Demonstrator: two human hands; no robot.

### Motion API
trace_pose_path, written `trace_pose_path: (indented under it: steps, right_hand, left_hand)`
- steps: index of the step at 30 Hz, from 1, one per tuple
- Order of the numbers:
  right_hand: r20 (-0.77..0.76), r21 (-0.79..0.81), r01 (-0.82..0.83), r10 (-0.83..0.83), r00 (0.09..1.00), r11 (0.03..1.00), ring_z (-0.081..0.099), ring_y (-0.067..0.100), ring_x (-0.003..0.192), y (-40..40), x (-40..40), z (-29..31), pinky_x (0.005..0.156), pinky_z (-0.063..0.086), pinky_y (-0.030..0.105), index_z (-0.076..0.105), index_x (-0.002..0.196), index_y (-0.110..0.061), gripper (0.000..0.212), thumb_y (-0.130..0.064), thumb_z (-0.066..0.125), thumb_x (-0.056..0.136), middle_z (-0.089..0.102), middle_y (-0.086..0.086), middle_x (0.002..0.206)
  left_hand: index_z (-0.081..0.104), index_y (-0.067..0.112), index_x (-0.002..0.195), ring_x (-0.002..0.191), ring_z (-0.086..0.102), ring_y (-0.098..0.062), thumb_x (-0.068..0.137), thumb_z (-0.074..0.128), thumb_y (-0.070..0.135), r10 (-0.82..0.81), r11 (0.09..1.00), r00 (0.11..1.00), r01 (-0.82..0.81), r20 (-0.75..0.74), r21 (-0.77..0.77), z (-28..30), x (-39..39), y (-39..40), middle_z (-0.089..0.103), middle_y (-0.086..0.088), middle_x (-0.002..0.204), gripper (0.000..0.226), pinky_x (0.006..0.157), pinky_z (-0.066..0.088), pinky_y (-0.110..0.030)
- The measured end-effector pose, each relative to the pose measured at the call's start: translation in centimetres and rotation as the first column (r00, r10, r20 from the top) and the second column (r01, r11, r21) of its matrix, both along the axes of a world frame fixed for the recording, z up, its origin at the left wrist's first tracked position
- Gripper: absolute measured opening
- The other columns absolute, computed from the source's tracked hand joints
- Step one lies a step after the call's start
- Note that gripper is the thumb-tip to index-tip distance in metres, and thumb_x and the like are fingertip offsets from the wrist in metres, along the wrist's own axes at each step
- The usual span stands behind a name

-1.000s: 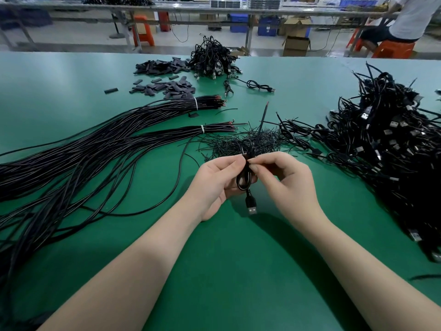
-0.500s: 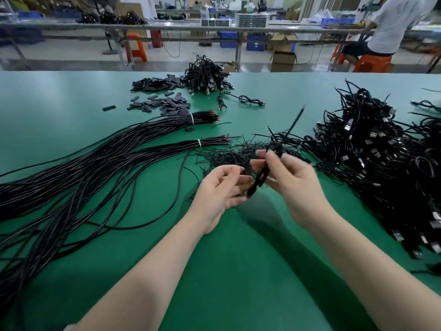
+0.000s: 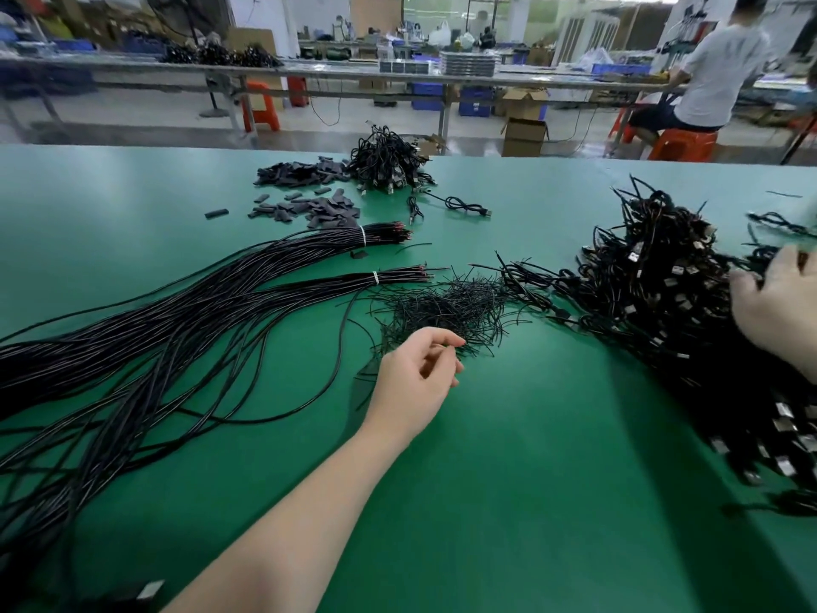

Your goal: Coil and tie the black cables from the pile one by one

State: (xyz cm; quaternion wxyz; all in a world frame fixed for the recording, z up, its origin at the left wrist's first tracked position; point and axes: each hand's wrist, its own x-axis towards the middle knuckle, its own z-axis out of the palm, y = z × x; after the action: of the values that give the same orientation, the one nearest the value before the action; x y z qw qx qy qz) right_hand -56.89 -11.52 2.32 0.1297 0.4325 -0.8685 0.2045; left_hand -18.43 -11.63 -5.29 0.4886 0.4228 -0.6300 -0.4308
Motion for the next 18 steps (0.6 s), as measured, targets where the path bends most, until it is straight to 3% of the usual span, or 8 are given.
trace_pose_path:
  steps: [3, 6, 9, 10, 12, 14, 15, 18]
  right_hand:
    - [-0.095, 0.04, -0.026, 0.03, 0.995, 0.999, 0.021, 0.048, 0.14, -0.5, 5.0, 1.0, 0.113, 0.011, 0.066, 0.033, 0.142, -0.007, 0.083, -0.065, 0.015, 0.086, 0.027, 0.032, 0.149]
    - [-0.195, 0.021, -0.258, 0.257, 0.946, 0.966, 0.026, 0.038, 0.141, -0.1, 11.3, 0.1, 0.113, 0.011, 0.059, 0.043, 0.141, -0.014, 0.06, -0.052, 0.035, 0.096, 0.039, 0.021, 0.148]
    - [-0.042, 0.083, -0.466, 0.471, 0.881, 0.881, 0.026, 0.032, 0.142, 0.2, 17.2, -3.8, 0.116, 0.02, 0.048, 0.046, 0.141, -0.014, 0.054, -0.045, 0.044, 0.097, 0.04, 0.015, 0.149]
    - [0.024, 0.119, -0.513, 0.514, 0.858, 0.85, 0.025, 0.03, 0.144, 0.4, 18.5, -5.3, 0.117, 0.02, 0.043, 0.045, 0.142, -0.015, 0.054, -0.044, 0.044, 0.098, 0.039, 0.013, 0.151]
    - [0.132, 0.123, -0.559, 0.545, 0.828, 0.82, 0.03, 0.027, 0.141, 0.7, 19.7, -7.8, 0.115, 0.024, 0.037, 0.05, 0.138, -0.016, 0.049, -0.044, 0.043, 0.098, 0.045, 0.01, 0.146]
    - [0.177, 0.036, -0.553, 0.539, 0.823, 0.832, 0.045, 0.025, 0.128, 0.7, 19.8, -8.8, 0.104, 0.036, 0.034, 0.059, 0.124, -0.015, 0.038, -0.039, 0.048, 0.097, 0.058, 0.006, 0.131]
    - [0.181, -0.002, -0.547, 0.538, 0.823, 0.837, 0.05, 0.024, 0.122, 0.7, 19.6, -9.0, 0.1, 0.039, 0.034, 0.062, 0.118, -0.015, 0.032, -0.036, 0.051, 0.096, 0.062, 0.004, 0.125]
    - [0.166, -0.038, -0.553, 0.551, 0.818, 0.832, 0.052, 0.023, 0.119, 0.6, 19.3, -9.1, 0.096, 0.042, 0.033, 0.066, 0.111, -0.016, 0.025, -0.031, 0.055, 0.094, 0.063, 0.0, 0.12]
  left_hand:
    - [0.06, 0.04, 0.093, 0.072, 0.063, -0.013, 0.095, 0.052, 0.013, 0.126, 0.986, 0.992, -0.122, 0.025, -0.114, 0.3, 0.0, 0.3, 0.067, 0.013, 0.082, 0.028, 0.064, 0.053, -0.027]
    - [0.058, 0.037, 0.101, 0.077, 0.061, -0.006, 0.097, 0.05, 0.018, 0.292, 0.95, 0.954, -0.281, 0.063, -0.139, 1.2, 0.8, -2.1, 0.065, 0.012, 0.092, 0.021, 0.062, 0.049, -0.019]
    - [0.055, 0.018, 0.126, 0.093, 0.06, -0.014, 0.098, 0.047, 0.017, 0.388, 0.921, 0.845, -0.349, 0.367, -0.171, 2.1, 3.3, -6.8, 0.057, -0.003, 0.12, 0.029, 0.077, 0.046, -0.022]
    - [0.053, 0.014, 0.131, 0.1, 0.058, -0.018, 0.099, 0.046, 0.017, 0.411, 0.911, 0.76, -0.354, 0.504, -0.21, 2.2, 4.8, -8.2, 0.054, -0.007, 0.127, 0.033, 0.083, 0.047, -0.027]
    - [0.051, 0.011, 0.135, 0.111, 0.054, -0.025, 0.1, 0.045, 0.021, 0.454, 0.883, 0.453, -0.345, 0.767, -0.319, 2.2, 8.4, -10.5, 0.052, -0.012, 0.131, 0.036, 0.09, 0.048, -0.038]
    - [0.056, 0.011, 0.128, 0.112, 0.052, -0.032, 0.101, 0.046, 0.03, 0.398, 0.884, 0.122, -0.316, 0.909, -0.344, 2.1, 12.1, -12.0, 0.053, -0.014, 0.127, 0.035, 0.089, 0.048, -0.042]
    - [0.058, 0.012, 0.125, 0.112, 0.052, -0.034, 0.1, 0.048, 0.035, 0.355, 0.889, 0.055, -0.327, 0.933, -0.319, 2.2, 13.6, -12.4, 0.054, -0.013, 0.125, 0.036, 0.088, 0.048, -0.043]
    - [0.068, 0.025, 0.115, 0.107, 0.059, -0.03, 0.092, 0.06, 0.046, 0.345, 0.895, 0.183, -0.358, 0.921, -0.264, 2.5, 15.9, -12.7, 0.065, -0.005, 0.116, 0.032, 0.079, 0.052, -0.039]
